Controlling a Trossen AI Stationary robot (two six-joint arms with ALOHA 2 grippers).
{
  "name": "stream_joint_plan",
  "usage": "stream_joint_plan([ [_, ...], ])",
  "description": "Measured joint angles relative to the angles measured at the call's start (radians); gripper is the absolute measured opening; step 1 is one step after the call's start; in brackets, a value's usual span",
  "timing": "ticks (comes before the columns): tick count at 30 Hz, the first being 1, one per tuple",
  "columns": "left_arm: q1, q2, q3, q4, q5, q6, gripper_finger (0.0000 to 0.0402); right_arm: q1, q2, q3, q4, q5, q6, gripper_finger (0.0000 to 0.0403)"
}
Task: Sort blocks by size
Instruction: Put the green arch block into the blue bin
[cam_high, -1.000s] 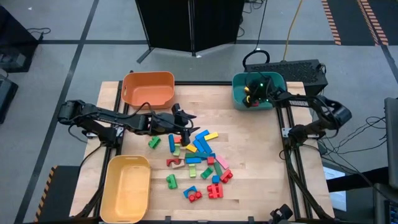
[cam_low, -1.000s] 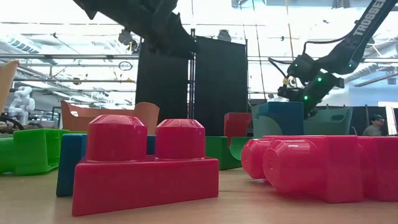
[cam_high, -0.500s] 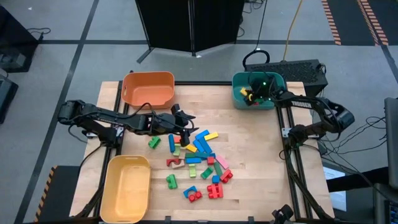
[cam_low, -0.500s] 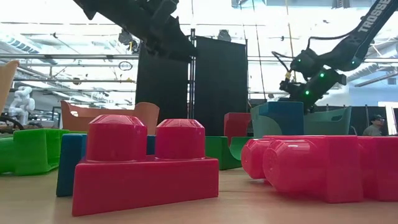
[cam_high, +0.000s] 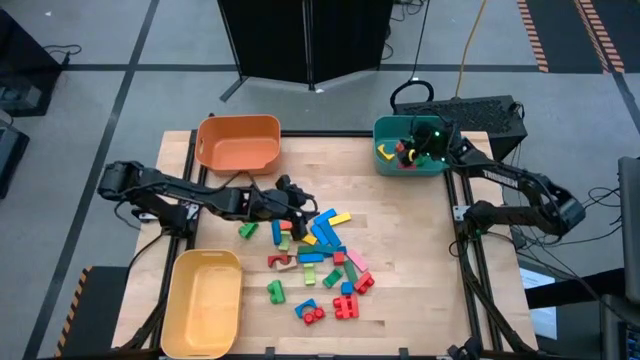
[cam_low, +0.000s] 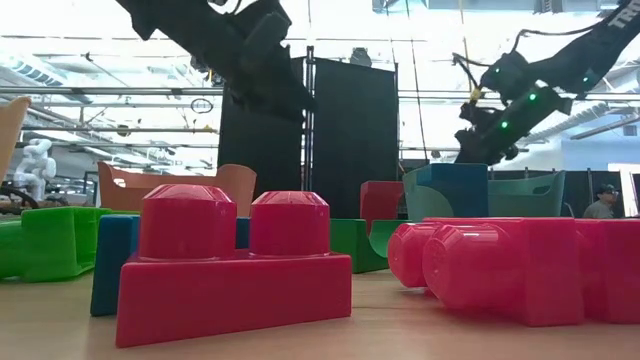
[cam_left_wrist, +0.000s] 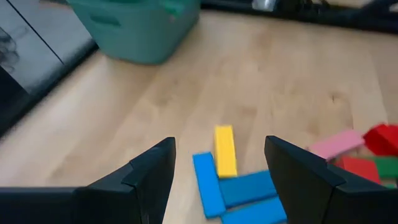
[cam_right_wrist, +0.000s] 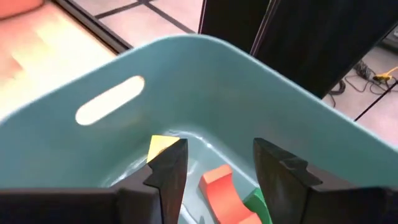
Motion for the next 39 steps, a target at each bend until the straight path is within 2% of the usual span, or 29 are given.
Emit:
stream_joint_plan([
  [5,-0.047,0.067,0.0,0.004,0.028,-0.008,0.0246,0.038,-0.081,0.0,-0.035,-0.004,0.001,0.0169],
  [11,-0.103,0.13,0.0,0.047,0.056,-0.032,0.0246,0.136,-0.162,0.0,-0.06,-0.08,0.014,0.0169],
  [15,-0.135,0.149,0.0,0.076,0.061,-0.062,0.0246,0.217,-0.198,0.0,-0.063,-0.084,0.026,0.0169],
  [29,-0.261,0.23,0.003,0.18,0.053,-0.282,0.0246,0.502,-0.216,0.0,-0.062,-0.076,0.131,0.0169],
  [33,-0.312,0.282,0.038,0.182,0.02,-0.35,0.0246,0.572,-0.216,0.0,-0.062,-0.066,0.15,0.0169],
  [39,-0.392,0.389,0.139,0.182,-0.066,-0.385,0.0246,0.67,-0.216,0.0,-0.061,0.023,0.179,0.0169],
])
